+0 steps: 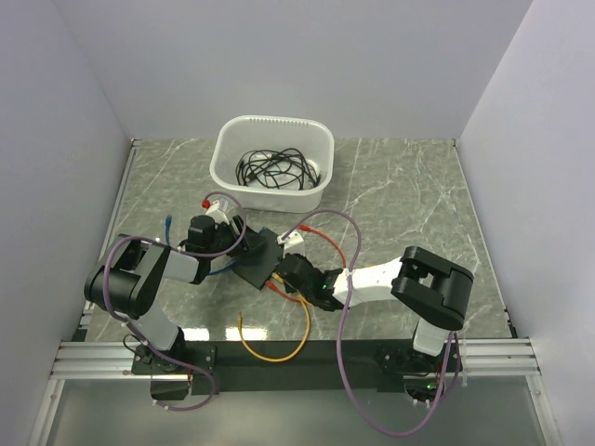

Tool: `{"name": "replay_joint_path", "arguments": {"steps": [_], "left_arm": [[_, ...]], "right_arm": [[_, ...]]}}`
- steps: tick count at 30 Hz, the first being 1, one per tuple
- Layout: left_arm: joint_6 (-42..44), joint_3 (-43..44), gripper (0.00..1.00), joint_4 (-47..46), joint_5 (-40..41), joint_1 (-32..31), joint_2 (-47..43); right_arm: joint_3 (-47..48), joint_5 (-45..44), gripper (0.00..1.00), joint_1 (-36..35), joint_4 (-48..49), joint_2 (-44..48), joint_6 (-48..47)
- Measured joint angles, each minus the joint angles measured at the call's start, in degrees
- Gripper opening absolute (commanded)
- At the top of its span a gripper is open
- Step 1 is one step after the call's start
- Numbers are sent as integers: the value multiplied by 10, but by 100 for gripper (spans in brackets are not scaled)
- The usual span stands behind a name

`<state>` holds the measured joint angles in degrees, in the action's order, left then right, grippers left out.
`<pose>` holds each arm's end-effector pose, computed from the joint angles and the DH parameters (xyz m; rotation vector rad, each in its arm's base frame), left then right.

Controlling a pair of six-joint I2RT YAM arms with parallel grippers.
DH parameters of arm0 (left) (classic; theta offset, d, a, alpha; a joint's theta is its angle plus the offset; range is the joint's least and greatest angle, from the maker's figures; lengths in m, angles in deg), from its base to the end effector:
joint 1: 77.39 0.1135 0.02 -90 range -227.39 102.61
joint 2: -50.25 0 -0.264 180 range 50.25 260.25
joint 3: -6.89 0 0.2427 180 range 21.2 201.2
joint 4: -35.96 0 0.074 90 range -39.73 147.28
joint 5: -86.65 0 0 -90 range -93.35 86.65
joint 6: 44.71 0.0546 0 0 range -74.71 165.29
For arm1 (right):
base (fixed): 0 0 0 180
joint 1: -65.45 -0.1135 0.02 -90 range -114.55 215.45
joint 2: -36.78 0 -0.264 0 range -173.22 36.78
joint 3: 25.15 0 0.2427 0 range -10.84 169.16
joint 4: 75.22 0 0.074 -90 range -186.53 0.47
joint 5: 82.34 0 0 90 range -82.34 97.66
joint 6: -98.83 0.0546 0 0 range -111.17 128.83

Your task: Insert the plug into the switch port

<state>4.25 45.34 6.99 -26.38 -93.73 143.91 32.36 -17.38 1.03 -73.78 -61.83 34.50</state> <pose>0.2692 -0.1012 0.1227 -0.1921 2.1406 -1.0177 0.1666 0.2944 0.1362 -0.5138 2.1538 0.3868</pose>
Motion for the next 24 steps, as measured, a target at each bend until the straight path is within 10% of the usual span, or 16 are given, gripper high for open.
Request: {"name": "replay_joint_path", "arguments": {"steps": [24], "left_arm": [[0, 7, 62, -24, 6, -9, 20]], "right_arm": [[13, 0, 0, -17, -7, -2, -20]]}}
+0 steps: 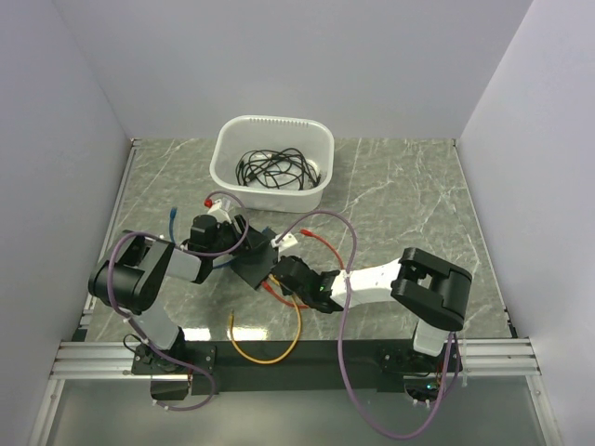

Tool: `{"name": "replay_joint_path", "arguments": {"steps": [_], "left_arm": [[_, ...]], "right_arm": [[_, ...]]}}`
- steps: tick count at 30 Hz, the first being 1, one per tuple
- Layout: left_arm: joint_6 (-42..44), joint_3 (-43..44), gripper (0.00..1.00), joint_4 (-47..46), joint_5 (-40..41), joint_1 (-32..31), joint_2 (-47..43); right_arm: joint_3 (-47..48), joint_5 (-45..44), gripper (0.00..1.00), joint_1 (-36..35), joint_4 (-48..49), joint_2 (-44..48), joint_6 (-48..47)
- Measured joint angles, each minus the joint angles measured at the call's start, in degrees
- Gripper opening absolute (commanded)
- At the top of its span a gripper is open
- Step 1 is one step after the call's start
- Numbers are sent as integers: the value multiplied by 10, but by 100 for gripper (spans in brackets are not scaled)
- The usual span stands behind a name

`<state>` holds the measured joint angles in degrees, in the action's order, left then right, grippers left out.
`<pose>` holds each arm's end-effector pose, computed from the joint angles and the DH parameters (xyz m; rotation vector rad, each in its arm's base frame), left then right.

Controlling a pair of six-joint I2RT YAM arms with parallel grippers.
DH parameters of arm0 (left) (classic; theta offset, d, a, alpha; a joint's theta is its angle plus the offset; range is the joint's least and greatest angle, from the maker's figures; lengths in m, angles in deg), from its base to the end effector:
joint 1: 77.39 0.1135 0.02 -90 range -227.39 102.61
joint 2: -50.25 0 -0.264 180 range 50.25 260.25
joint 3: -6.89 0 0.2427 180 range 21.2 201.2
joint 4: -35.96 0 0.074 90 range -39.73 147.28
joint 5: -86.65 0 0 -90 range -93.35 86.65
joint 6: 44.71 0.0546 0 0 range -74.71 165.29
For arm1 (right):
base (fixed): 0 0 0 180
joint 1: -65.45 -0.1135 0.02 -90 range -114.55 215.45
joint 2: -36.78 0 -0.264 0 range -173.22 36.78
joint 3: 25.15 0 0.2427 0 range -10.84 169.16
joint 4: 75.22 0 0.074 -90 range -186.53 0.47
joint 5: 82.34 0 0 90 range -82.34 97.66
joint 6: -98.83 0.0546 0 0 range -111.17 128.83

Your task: Insert the plug into the switch port

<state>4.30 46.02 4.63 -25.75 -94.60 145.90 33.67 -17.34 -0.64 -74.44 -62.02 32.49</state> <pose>0.2733 -0.1064 0.1208 -0.1757 2.1247 -1.0189 0.1597 0.3033 0.1404 -0.5791 2.1306 0.3907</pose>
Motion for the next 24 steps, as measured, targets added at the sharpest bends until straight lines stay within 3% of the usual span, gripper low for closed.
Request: {"name": "replay_joint_path", "arguments": {"steps": [24], "left_arm": [[0, -41, 61, -103, 24, -8, 20]], "right_arm": [[-44, 21, 0, 3, 121, -18, -24]]}}
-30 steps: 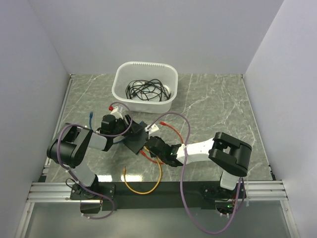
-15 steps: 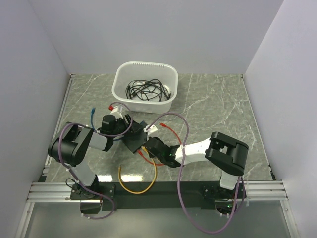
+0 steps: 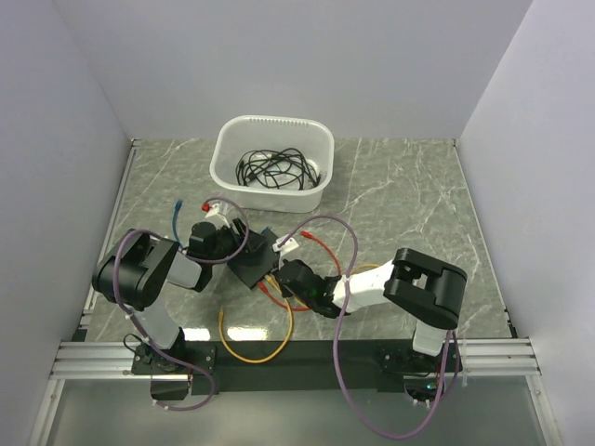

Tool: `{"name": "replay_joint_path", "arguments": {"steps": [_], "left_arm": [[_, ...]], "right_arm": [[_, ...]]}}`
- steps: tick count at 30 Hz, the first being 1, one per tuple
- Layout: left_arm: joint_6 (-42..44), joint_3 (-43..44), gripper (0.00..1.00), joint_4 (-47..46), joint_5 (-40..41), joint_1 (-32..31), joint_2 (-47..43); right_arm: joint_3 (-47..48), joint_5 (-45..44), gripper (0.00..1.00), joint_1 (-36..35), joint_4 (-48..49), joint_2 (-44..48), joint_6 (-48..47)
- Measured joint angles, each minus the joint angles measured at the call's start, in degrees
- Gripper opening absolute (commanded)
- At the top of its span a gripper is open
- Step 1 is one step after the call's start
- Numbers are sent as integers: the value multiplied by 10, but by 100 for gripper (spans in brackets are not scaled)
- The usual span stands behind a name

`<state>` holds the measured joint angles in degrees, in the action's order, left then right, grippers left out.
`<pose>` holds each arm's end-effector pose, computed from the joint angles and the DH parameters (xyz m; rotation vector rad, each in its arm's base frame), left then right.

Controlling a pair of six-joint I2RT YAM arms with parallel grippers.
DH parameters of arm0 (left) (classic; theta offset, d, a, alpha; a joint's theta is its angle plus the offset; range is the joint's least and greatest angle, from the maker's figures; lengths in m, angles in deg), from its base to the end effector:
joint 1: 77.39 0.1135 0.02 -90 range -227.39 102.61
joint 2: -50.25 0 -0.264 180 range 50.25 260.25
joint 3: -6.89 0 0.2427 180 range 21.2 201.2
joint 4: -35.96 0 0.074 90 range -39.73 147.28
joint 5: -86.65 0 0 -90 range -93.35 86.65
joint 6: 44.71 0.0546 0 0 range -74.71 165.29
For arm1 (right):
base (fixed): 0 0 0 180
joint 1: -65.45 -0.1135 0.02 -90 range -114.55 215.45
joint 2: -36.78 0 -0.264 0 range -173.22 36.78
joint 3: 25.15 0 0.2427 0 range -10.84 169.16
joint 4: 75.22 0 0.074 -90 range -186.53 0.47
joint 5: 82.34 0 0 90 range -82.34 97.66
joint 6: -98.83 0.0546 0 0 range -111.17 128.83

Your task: Insert the plug into the switch port

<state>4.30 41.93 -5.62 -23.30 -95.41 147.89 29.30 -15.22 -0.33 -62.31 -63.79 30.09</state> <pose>0.2641 -0.1055 0.1147 -0.1646 2.0475 -1.0022 0.1591 0.3020 0.1300 -0.5896 2.0538 0.4790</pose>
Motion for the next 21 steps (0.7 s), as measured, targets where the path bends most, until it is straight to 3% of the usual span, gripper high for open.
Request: {"name": "replay_joint_path", "arguments": {"steps": [21], "left_arm": [[23, -43, 59, -78, 64, -37, 7]], "right_arm": [[1, 108, 0, 32, -22, 14, -88]]}}
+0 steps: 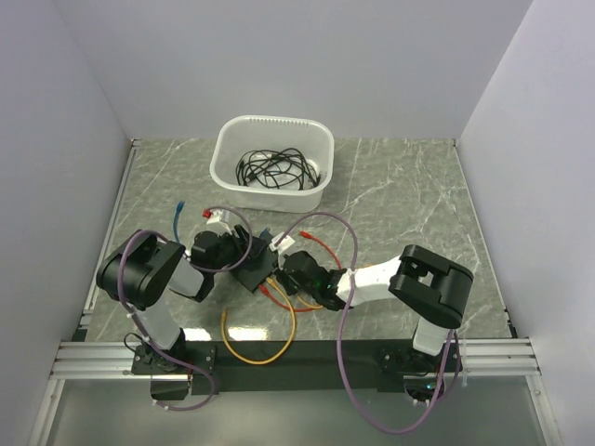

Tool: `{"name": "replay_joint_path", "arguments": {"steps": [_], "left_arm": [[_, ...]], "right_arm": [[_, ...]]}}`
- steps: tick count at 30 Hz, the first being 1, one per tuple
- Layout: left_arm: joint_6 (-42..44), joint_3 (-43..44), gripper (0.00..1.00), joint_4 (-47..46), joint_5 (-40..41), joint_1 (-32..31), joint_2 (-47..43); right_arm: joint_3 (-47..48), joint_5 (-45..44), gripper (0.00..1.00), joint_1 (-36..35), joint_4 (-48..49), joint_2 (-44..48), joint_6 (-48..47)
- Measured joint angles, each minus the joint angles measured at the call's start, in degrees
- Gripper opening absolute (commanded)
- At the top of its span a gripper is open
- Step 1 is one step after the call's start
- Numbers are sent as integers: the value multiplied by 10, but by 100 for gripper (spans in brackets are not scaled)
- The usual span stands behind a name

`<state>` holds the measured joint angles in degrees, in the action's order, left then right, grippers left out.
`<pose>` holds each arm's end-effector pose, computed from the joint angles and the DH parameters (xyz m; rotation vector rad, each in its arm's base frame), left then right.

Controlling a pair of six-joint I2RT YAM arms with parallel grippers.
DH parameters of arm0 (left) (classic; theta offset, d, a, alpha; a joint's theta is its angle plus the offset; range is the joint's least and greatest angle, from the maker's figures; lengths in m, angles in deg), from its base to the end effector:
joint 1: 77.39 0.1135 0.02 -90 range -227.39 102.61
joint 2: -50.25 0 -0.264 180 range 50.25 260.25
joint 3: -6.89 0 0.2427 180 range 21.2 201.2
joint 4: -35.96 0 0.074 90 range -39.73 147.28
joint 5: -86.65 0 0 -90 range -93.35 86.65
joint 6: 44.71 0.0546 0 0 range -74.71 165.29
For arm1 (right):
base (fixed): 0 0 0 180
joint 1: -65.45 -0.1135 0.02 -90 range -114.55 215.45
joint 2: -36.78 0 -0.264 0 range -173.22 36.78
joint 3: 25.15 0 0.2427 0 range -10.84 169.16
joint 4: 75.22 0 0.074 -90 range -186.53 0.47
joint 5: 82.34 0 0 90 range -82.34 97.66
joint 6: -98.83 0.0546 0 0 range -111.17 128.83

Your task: Insert the plug into the switch port

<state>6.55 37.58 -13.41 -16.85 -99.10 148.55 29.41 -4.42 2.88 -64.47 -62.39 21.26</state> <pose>0.2473 -0.1122 0.1106 -0.1258 1.9883 -0.9258 0.1671 0.2971 0.1327 -0.8166 2.0375 0.5275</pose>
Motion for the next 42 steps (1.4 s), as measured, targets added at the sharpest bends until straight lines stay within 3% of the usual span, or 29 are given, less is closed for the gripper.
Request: {"name": "replay_joint_path", "arguments": {"steps": [10, 25, 31, 36, 42], "left_arm": [[1, -18, 59, -52, 43, -24, 17], [0, -46, 59, -125, 160, -86, 44], [-7, -56, 60, -137, 182, -91, 45], [-10, -54, 59, -116, 198, -96, 30], [-9, -30, 63, 2, 214, -105, -32]], "right_arm": [[2, 46, 0, 24, -13, 8, -11], [102, 59, 0, 30, -186, -7, -57], [122, 71, 0, 36, -209, -18, -61], [122, 74, 0, 37, -208, -19, -60], [93, 67, 0, 40, -167, -10, -43]]}}
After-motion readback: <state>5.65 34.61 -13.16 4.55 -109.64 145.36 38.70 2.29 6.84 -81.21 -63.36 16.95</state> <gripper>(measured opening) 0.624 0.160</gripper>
